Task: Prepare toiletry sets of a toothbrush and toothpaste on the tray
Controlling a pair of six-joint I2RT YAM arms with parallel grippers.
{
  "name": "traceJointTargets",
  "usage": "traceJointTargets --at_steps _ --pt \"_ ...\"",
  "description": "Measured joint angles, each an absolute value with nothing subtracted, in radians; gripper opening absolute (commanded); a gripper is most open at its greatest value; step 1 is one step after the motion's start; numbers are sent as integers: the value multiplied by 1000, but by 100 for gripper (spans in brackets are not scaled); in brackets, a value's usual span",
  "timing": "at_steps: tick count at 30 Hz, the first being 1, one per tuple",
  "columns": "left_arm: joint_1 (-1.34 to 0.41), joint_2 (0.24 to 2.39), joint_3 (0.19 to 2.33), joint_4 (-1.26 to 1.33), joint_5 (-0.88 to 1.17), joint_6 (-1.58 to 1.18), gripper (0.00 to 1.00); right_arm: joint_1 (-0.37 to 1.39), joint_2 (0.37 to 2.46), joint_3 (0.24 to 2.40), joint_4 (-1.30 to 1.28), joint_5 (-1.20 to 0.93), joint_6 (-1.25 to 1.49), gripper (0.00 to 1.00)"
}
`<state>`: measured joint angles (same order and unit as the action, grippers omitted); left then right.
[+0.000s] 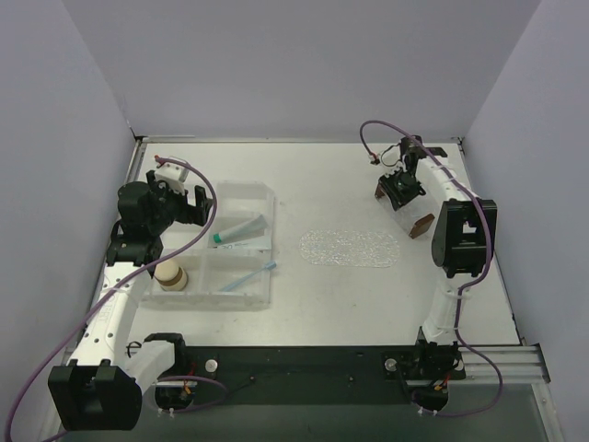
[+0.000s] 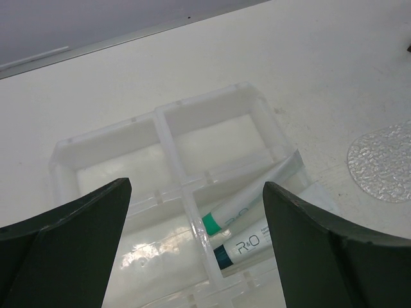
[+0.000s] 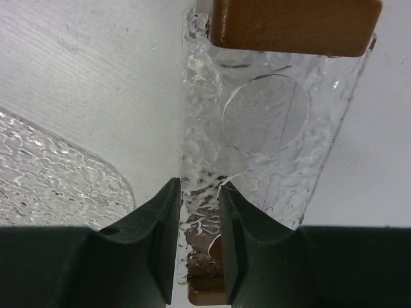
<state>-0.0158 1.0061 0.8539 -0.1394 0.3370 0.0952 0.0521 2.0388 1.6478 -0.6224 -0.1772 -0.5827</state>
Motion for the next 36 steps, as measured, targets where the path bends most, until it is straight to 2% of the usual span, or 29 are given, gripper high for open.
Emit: traceJointTargets --at_steps 7,13,23,31,36 --pt "-16 1010 854 -138 337 96 95 64 2027 1642 -659 -161 -653 0" --pt "-16 1015 854 -138 337 103 95 108 1924 1588 -719 -153 -736 0" --pt "-16 1015 854 -138 317 114 95 285 1705 1530 -740 -177 -826 0" --pt "-16 1015 854 -139 254 134 95 467 1684 1439 -738 -216 -910 0" --pt "-16 1003 854 -142 239 169 95 519 1679 1386 -722 -256 -988 0"
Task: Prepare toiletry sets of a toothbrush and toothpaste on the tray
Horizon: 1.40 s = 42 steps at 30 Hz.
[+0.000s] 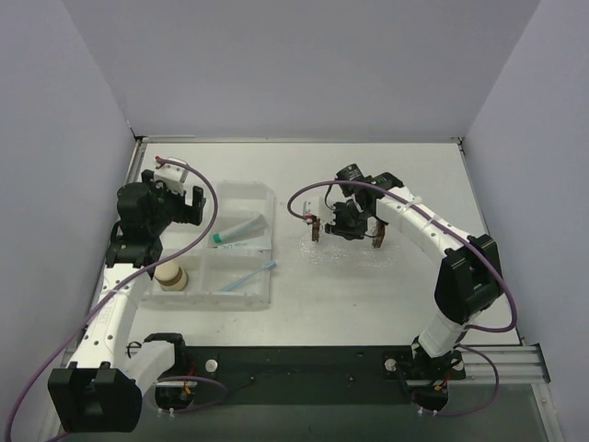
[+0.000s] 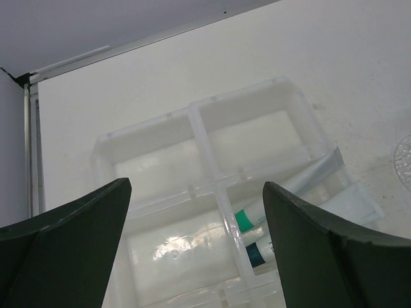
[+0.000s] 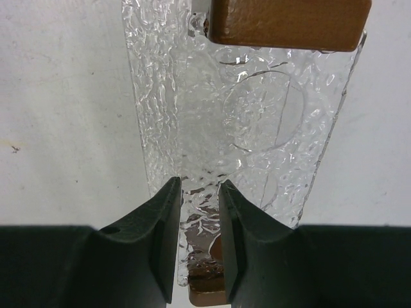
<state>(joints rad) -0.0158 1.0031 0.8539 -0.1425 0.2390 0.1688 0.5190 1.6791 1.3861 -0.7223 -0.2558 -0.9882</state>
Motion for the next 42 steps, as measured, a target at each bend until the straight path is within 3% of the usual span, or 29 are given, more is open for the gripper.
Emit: traceJointTargets --at_steps 33,42 --pt "-16 968 793 -122 213 223 95 554 1765 1311 -653 -364 -1108 0" --pt "-16 964 791 -121 213 225 95 563 1765 1305 -641 -361 -1100 13"
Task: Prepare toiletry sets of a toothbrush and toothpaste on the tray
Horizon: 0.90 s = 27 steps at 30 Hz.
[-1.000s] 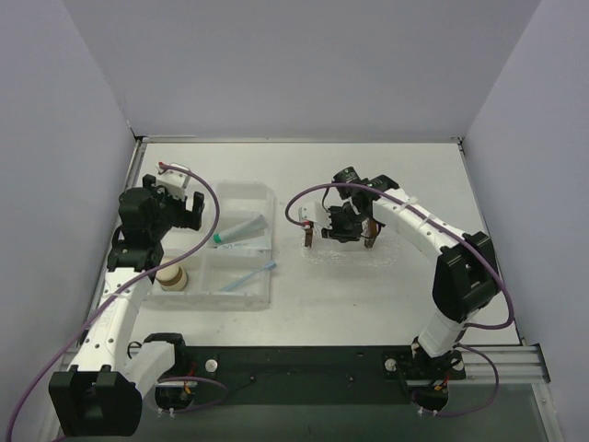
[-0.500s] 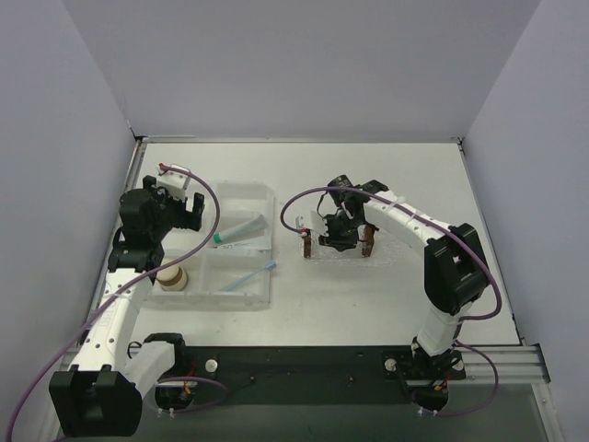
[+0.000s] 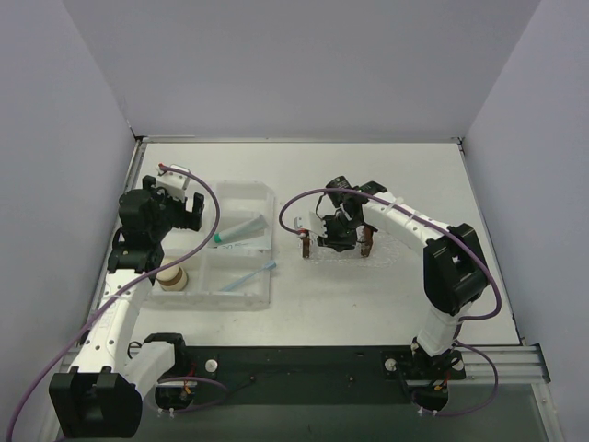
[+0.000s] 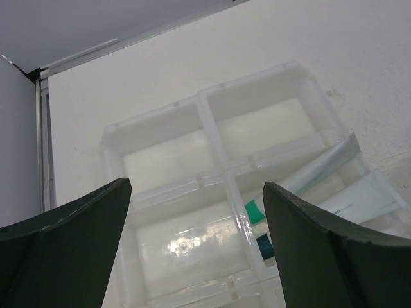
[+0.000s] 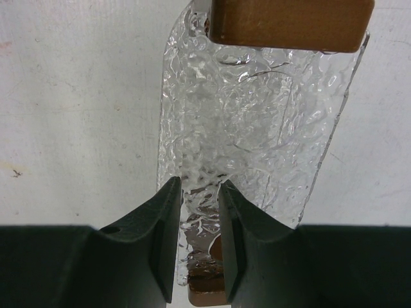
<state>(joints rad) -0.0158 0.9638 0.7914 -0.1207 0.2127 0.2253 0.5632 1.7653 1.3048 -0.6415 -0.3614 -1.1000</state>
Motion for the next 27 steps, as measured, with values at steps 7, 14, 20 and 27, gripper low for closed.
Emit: traceJointTargets --at_steps 7,14,20,27 --pt "-16 961 791 -120 213 225 95 565 1765 1304 -634 -345 -1074 18" --pt "-16 961 791 -120 213 225 95 566 1765 1303 -630 -326 -1048 20" --pt "-16 958 785 -119 213 225 95 569 1765 1301 -627 -318 -1042 22" --pt "-16 957 781 -117 213 225 95 574 1765 1301 -626 -311 -1037 26"
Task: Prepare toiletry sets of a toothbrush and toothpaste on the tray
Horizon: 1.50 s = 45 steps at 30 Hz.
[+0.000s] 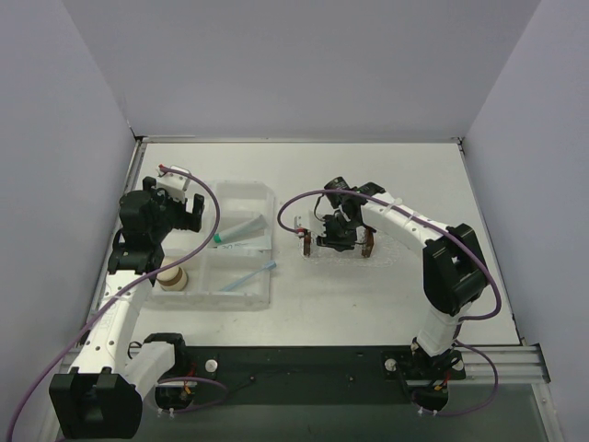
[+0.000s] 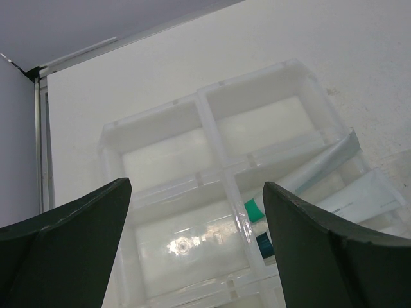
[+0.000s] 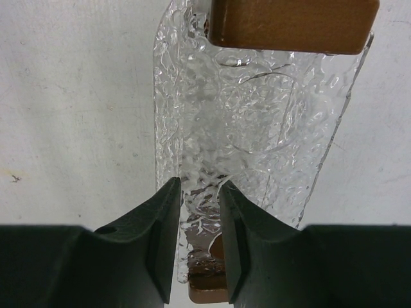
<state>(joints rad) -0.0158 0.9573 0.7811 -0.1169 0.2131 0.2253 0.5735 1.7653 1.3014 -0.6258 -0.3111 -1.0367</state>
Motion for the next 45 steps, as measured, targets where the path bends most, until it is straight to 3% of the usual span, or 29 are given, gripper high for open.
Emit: traceJointTargets --at_steps 17,28,34,45 --pt "-16 957 780 -116 213 226 95 591 1765 1302 -623 -277 -1000 52" --pt "-16 961 783 -135 214 248 95 591 1752 1353 -623 -259 -960 57" --pt "-2 968 836 -295 260 374 95 591 1688 1373 -624 -257 -909 67" --pt "74 984 956 -718 379 646 95 591 1541 1391 -624 -304 -714 74"
